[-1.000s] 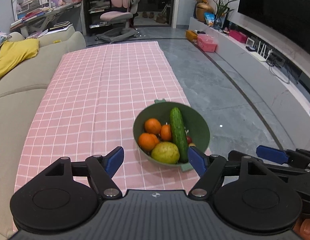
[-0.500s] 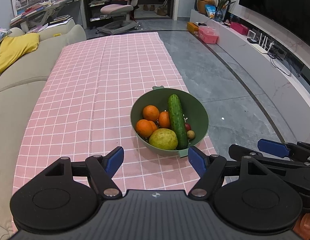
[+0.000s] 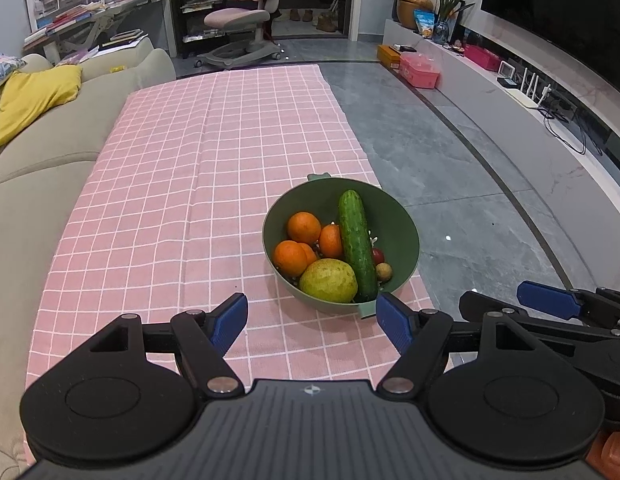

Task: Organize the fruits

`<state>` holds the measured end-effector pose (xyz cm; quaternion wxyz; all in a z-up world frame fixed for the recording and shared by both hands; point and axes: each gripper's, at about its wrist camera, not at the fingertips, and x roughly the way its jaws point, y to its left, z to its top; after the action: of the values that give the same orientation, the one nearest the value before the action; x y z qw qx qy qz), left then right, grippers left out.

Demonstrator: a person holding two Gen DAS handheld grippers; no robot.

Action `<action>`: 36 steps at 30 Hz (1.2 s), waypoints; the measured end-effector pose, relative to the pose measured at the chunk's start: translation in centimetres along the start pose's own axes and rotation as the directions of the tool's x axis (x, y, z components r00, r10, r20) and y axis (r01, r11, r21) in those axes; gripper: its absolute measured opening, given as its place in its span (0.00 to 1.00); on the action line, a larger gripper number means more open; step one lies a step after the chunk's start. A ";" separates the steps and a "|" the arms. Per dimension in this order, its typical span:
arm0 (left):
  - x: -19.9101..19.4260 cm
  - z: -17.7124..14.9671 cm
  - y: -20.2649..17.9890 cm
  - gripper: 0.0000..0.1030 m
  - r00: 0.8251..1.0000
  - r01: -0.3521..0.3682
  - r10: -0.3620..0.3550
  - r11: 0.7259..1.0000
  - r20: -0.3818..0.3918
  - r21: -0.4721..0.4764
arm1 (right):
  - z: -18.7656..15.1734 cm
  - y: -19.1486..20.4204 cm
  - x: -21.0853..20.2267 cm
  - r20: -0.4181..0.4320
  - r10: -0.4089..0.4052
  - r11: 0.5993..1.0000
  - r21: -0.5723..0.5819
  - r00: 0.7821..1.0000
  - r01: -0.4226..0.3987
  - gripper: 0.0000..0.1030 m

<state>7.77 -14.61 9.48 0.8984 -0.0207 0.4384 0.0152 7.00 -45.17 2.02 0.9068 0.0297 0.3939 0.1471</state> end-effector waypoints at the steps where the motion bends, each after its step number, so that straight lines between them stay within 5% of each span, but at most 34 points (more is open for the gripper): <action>1: 0.0 0.0 0.0 0.83 1.000 -0.001 0.001 1.000 0.000 0.001 | 0.0 0.0 0.0 -0.001 0.000 1.000 0.000 1.000 0.000 0.51; 36: 0.0 0.2 -0.3 0.83 1.000 -0.006 0.006 1.000 0.003 0.008 | 0.2 -0.1 -0.1 -0.005 -0.006 1.000 0.010 1.000 0.006 0.51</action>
<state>7.98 -14.91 9.62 0.8991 -0.0156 0.4372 0.0164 7.11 -45.27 2.21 0.9061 0.0325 0.3971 0.1423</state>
